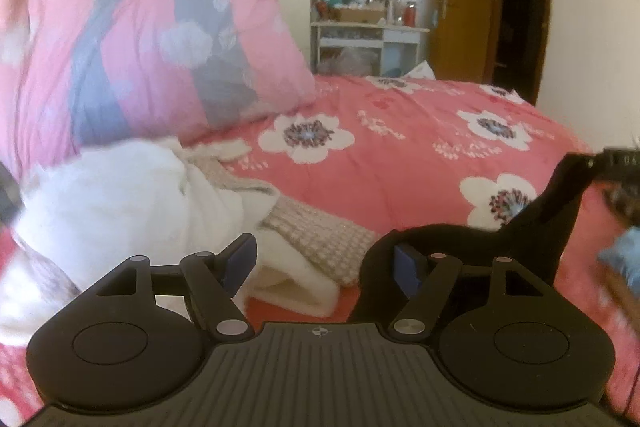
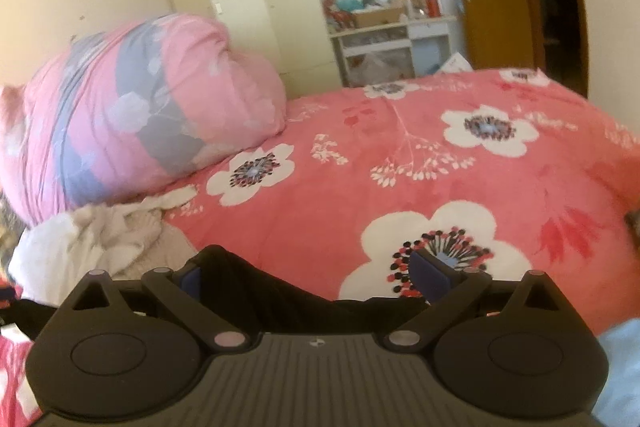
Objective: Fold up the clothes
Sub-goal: 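Lower the black shirt onto the bedspread with both grippers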
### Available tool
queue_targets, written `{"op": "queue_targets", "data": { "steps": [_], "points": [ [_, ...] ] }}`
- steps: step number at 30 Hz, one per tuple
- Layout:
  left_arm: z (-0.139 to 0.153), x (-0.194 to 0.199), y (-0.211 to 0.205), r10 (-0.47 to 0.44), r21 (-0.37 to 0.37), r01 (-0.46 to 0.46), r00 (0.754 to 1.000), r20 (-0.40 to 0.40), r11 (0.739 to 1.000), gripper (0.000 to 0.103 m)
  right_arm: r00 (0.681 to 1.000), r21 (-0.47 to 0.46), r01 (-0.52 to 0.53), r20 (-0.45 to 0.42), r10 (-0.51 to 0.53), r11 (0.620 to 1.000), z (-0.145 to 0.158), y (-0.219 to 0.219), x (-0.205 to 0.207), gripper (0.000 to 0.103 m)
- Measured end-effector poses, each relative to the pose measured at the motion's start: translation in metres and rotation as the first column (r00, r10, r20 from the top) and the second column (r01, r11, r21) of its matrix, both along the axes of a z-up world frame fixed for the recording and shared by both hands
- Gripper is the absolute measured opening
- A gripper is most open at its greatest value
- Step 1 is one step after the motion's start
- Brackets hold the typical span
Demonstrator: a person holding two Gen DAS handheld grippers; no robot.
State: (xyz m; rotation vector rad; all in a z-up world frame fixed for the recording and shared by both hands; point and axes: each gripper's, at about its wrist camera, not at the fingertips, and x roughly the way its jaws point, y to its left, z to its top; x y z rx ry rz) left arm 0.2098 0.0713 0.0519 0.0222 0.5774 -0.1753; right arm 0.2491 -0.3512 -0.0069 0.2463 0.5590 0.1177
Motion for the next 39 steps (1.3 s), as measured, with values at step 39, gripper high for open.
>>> {"op": "queue_targets", "data": {
  "steps": [39],
  "points": [
    [-0.105,-0.091,-0.047,-0.235,0.136,0.256,0.959,-0.156,0.957,0.077,0.946,0.040,-0.100,-0.305,0.107,0.994,-0.112,0.006,-0.176,0.077]
  ]
}}
